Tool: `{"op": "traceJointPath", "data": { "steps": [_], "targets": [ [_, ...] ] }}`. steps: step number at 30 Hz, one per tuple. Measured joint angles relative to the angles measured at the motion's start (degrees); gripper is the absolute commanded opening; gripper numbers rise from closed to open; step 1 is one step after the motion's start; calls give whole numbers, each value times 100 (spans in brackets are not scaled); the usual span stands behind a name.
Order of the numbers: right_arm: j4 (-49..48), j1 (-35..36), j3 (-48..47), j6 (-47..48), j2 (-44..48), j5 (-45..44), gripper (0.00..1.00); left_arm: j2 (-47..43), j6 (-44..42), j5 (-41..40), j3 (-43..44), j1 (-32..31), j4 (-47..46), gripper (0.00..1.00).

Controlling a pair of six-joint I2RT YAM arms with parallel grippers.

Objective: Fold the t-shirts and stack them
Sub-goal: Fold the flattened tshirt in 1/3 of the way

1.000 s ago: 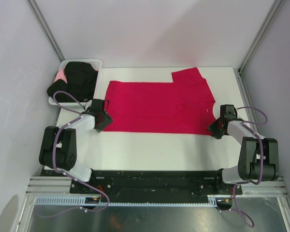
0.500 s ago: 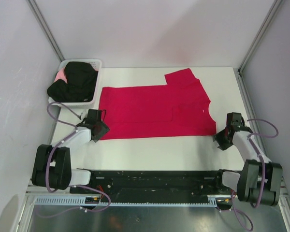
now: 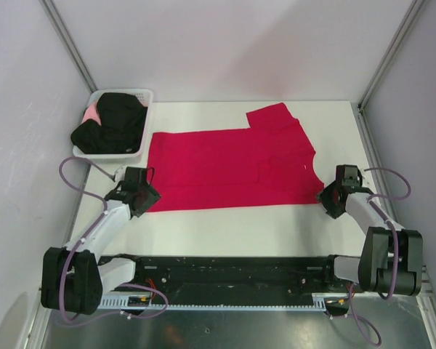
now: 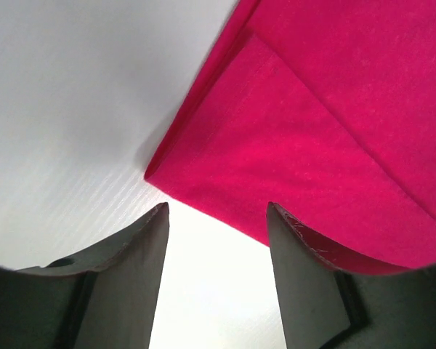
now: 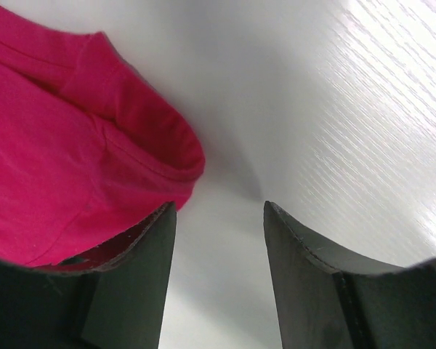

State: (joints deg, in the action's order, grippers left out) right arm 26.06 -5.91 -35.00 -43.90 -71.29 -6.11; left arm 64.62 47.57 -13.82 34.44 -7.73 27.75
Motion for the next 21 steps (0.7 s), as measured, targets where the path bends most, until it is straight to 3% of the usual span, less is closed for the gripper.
{"op": "traceJointPath", "data": {
  "steps": [6,11,15,19,21],
  "targets": [
    [-417,-11,0,79,-63,15,54,-260,63,-219,-90,0,234,61],
    [-673,-42,-7,129,-232,42,44,-280,197,-402,-308,11,391,61],
    [-811,-61,-7,157,-487,81,30,-275,245,-492,-352,33,463,61],
    [-898,-81,-15,179,-603,101,6,-236,256,-581,-352,70,459,61],
    [-907,-111,-28,190,-619,103,1,-192,251,-619,-350,81,459,61]
  ]
}}
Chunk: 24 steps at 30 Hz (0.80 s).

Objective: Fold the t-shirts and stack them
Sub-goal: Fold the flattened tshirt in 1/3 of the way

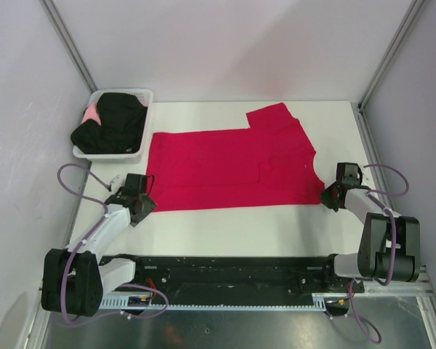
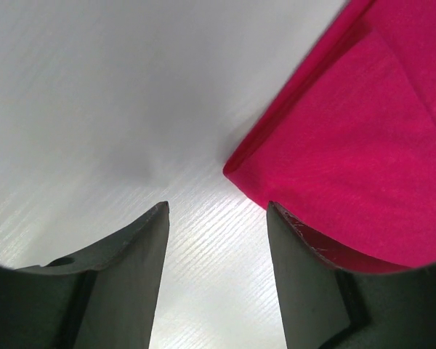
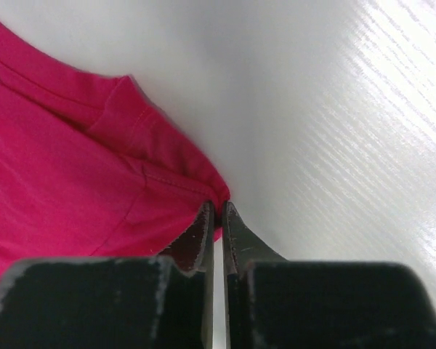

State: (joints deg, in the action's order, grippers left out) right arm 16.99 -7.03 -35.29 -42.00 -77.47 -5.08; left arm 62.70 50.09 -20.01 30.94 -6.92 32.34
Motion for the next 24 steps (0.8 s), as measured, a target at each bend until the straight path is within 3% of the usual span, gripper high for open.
{"op": "traceJointPath", "data": {
  "steps": [20,24],
  "targets": [
    [802,-540,-31,72,354,-173,0,643,-52,579,2,26,-640,54],
    [905,-549,-31,70,417,-170,0,706,-50,673,2,26,-793,41]
  ]
}}
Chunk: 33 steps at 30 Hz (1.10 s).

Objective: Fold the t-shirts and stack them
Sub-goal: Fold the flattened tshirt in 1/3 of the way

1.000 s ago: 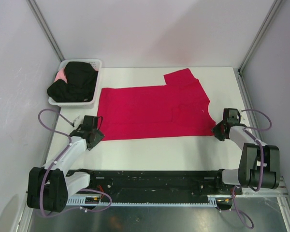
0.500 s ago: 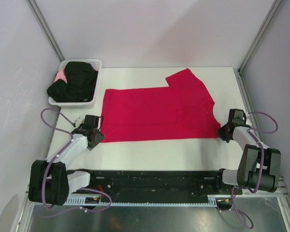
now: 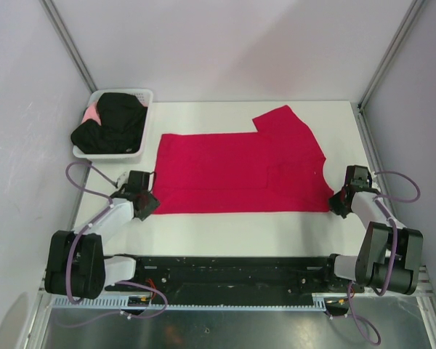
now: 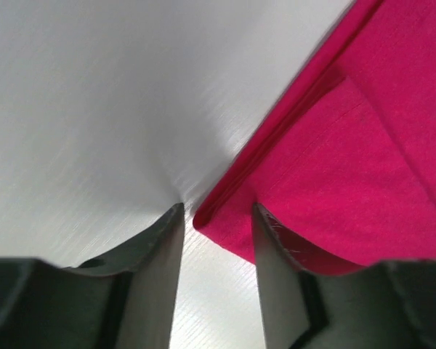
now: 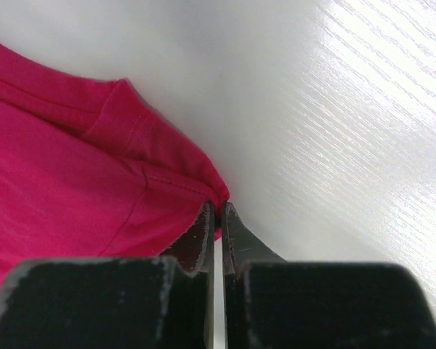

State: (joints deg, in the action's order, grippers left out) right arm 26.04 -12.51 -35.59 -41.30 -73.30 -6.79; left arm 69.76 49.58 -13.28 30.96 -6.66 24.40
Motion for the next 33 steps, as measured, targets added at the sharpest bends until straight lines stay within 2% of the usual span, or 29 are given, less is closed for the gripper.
{"op": "traceJointPath", "data": {
  "steps": [4,7,11,18,20,22,25,27,30,33],
  "targets": [
    [107,-2,0,-15,85,9,0,85,20,44,4,0,-103,18],
    [264,-28,0,-68,205,63,0,107,46,114,7,0,-153,8],
    [691,-85,-35,-262,461,125,0,-74,59,122,7,0,13,3],
    [1786,-144,-280,-706,966,232,0,-1049,57,-101,7,0,715,3],
    [2096,-160,-334,-824,1217,284,3,-1241,55,-153,7,0,914,5],
    [2354,-164,-361,-916,1499,315,17,-1375,52,-166,-11,0,1047,13],
    [2704,-170,-376,-1034,1888,348,42,-1591,31,-175,-52,0,1270,43],
    [2940,-177,-415,-1036,2079,358,49,-1709,2,-190,-46,0,1397,57],
    [3104,-166,-581,-894,2173,431,55,-1725,-144,-208,201,0,1617,64],
    [3001,133,-973,-636,2072,435,56,-1320,-396,-201,977,-2,1670,62]
  ]
}}
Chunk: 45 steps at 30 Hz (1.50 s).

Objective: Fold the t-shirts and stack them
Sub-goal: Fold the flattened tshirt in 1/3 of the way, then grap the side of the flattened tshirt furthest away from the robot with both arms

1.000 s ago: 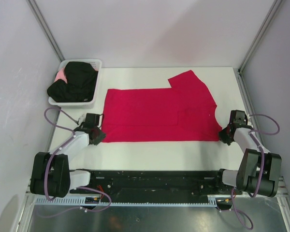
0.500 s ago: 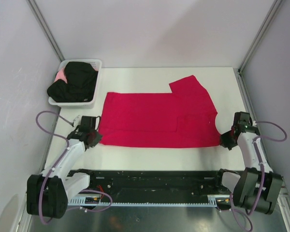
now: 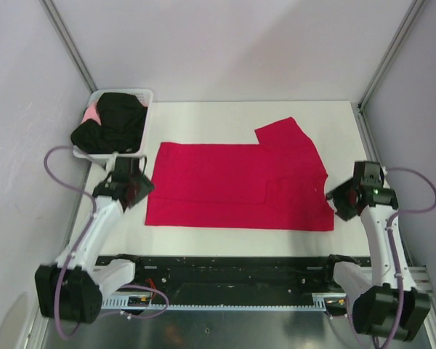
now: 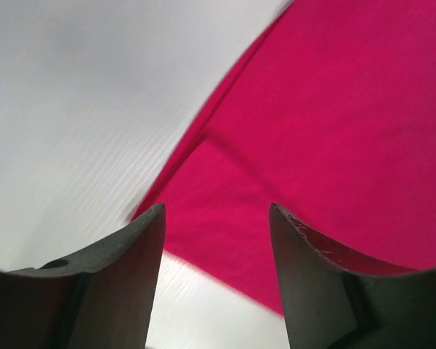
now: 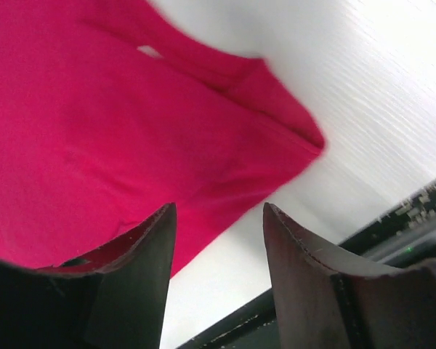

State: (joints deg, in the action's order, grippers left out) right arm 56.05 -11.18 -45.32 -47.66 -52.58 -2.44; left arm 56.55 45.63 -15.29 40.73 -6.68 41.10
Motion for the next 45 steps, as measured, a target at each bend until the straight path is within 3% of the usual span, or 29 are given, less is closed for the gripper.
{"op": "traceJointPath", "data": {
  "steps": [7,12,19,29,45],
  "targets": [
    [-1362,1375,-1644,636,-1606,-133,53,2616,-492,-111,2590,-302,-654,54],
    [-2297,1488,-2332,1027,-3075,-59,51,4513,-551,-306,4096,-448,-846,49],
    [-2806,1508,-3023,1390,-4374,26,49,6389,-352,-638,5486,-452,-820,45],
    [-3095,1513,-3550,1652,-5160,192,47,7337,-190,-1019,6649,-422,-708,45],
    [-3104,1515,-3853,1687,-5661,446,45,7632,46,-1161,6728,-256,-570,45]
  ]
}}
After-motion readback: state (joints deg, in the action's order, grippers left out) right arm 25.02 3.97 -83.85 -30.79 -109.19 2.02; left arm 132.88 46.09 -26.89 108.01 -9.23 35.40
